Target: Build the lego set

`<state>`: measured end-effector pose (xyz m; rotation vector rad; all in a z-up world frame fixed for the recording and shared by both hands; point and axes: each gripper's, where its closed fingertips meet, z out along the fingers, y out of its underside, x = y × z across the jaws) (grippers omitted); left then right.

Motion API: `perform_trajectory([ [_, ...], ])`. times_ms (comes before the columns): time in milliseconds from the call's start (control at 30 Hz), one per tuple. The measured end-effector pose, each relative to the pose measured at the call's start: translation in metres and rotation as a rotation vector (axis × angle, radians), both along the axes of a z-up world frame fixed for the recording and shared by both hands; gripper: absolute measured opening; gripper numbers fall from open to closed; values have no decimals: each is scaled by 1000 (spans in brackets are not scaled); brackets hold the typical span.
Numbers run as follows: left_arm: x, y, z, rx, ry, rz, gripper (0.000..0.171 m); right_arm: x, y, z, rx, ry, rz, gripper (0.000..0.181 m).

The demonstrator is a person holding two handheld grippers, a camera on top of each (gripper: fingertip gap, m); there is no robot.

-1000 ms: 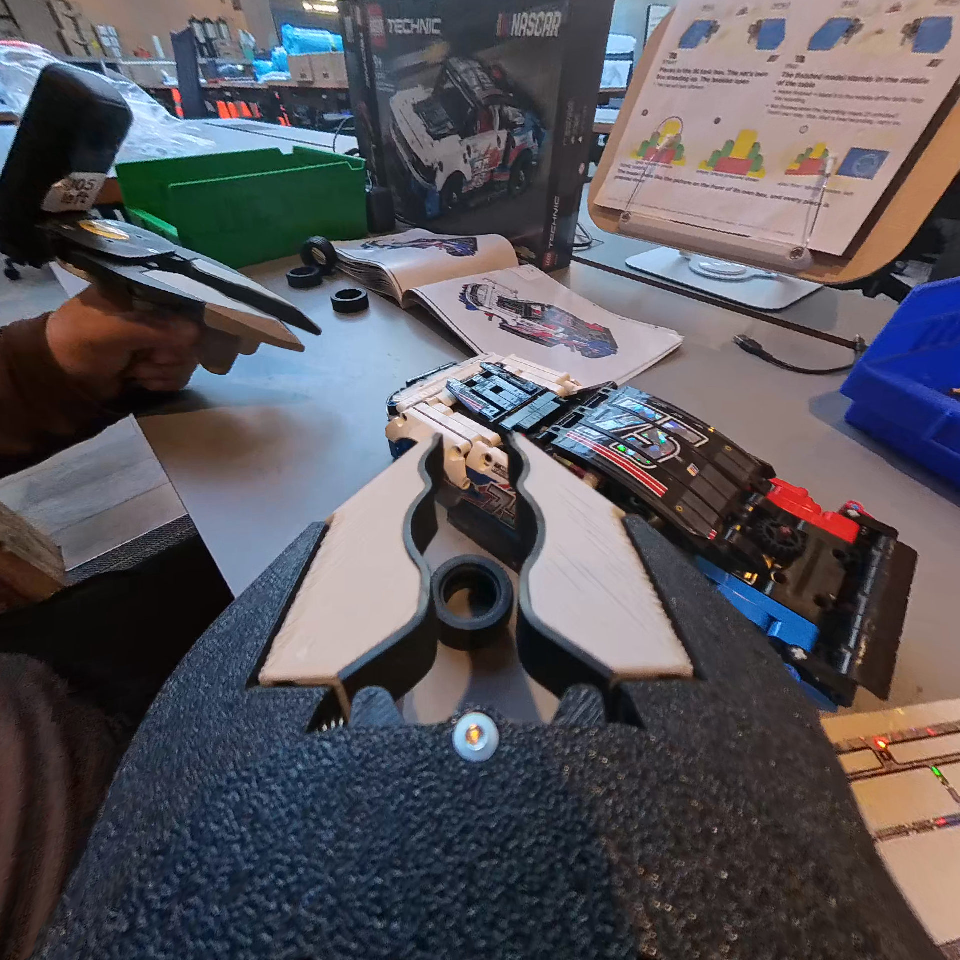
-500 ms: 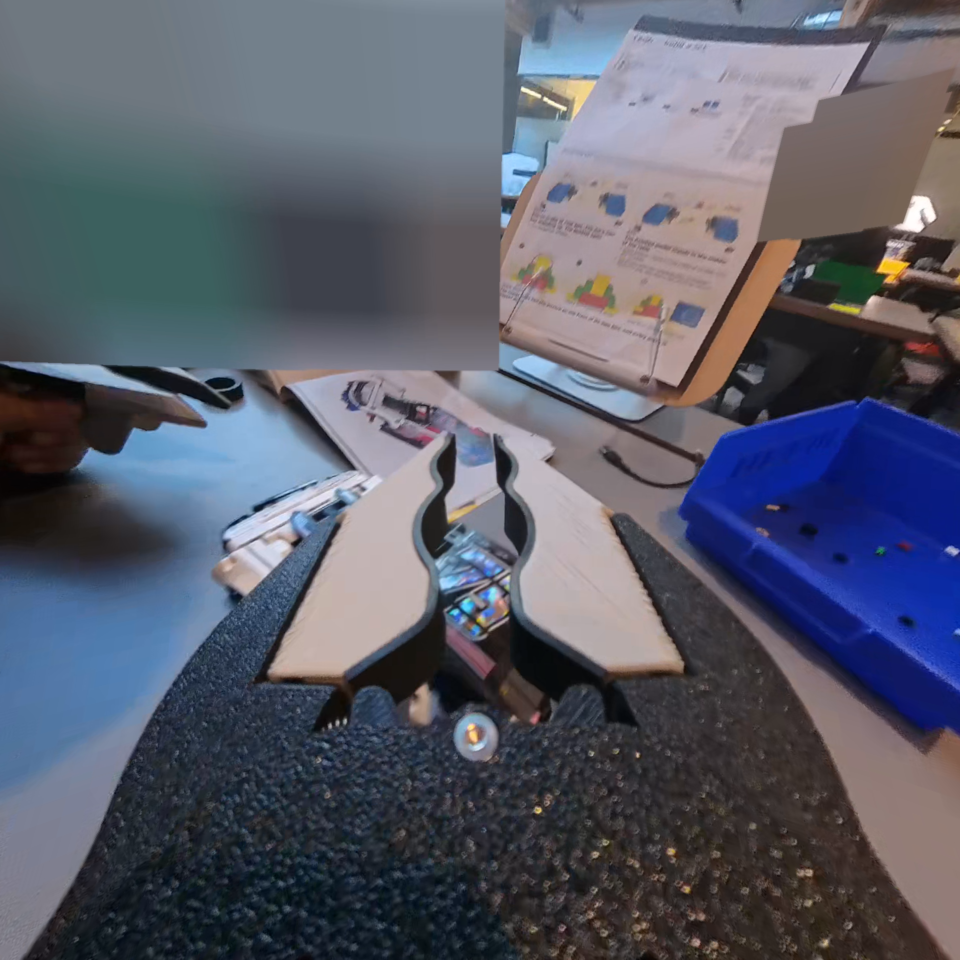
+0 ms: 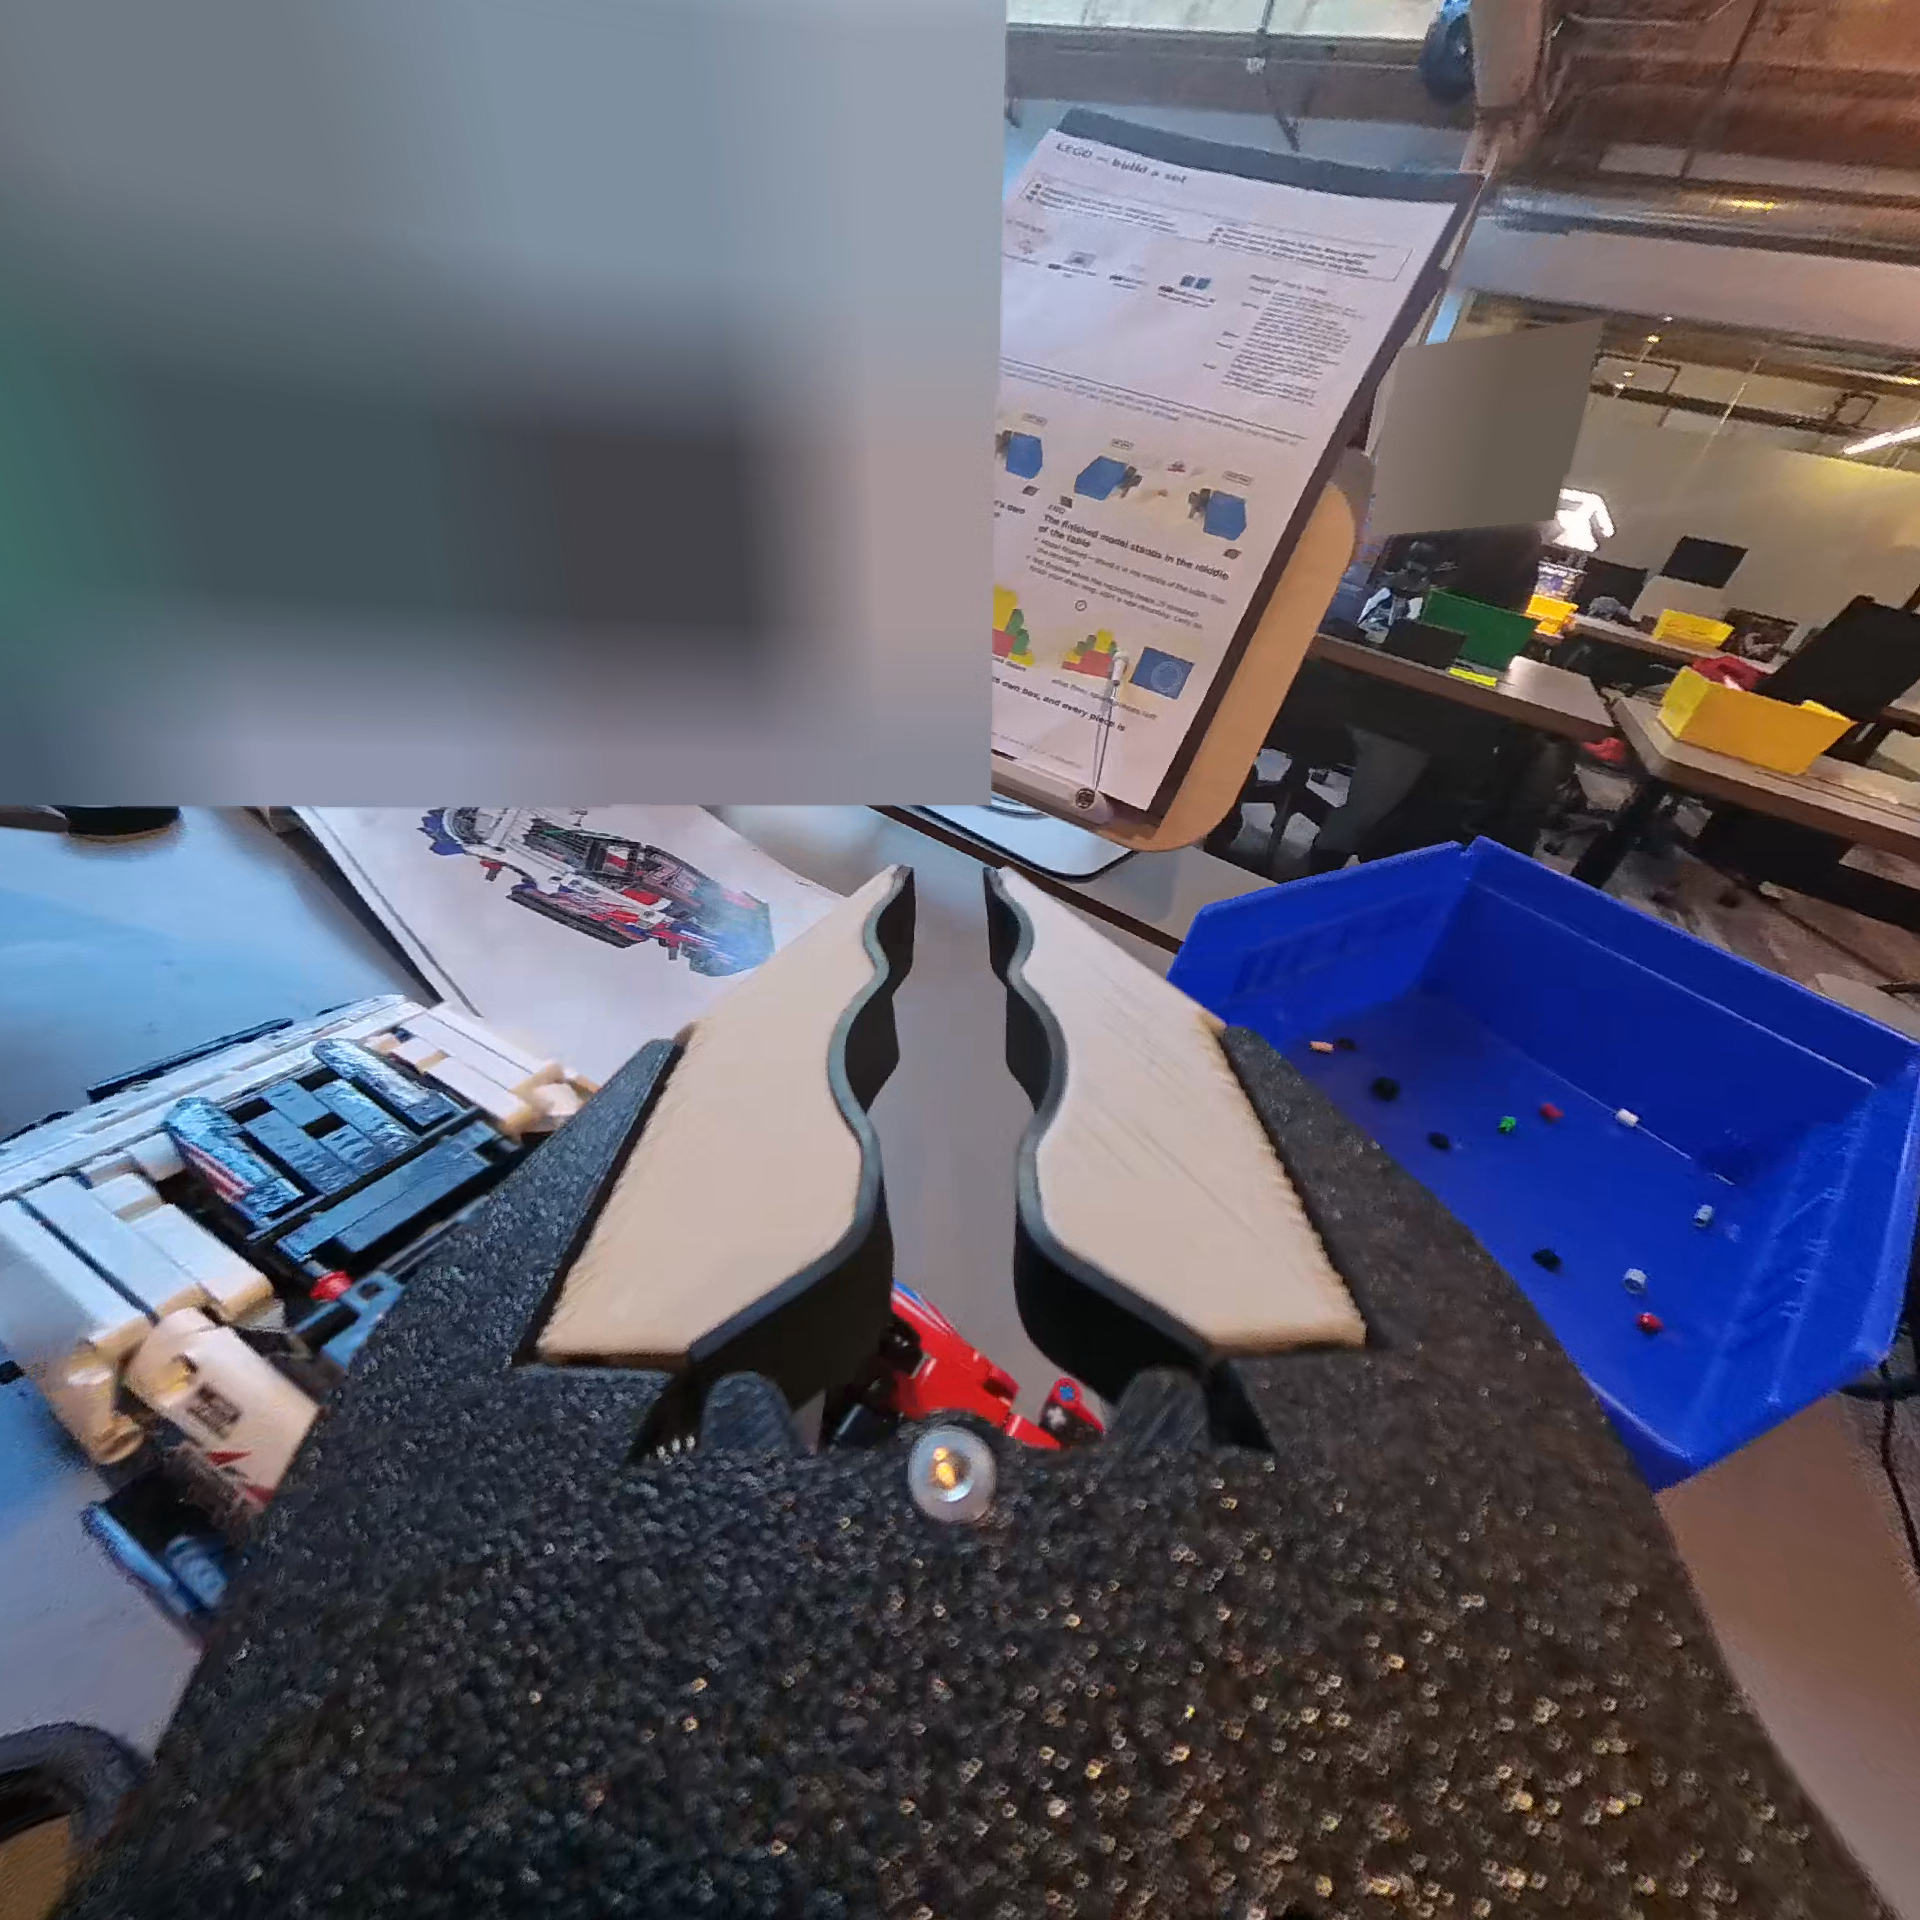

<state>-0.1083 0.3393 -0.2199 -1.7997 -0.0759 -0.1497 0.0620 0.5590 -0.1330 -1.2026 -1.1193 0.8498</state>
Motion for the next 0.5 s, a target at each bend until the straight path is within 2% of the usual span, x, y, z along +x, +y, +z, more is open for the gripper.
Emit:
perform_trajectory([
  [267, -6, 3, 1, 8, 21, 24, 25, -5, 4, -4, 32, 5, 15, 13],
  [500, -8, 4, 2, 14, 18, 29, 25, -1, 0, 2, 81, 33, 4, 4],
])
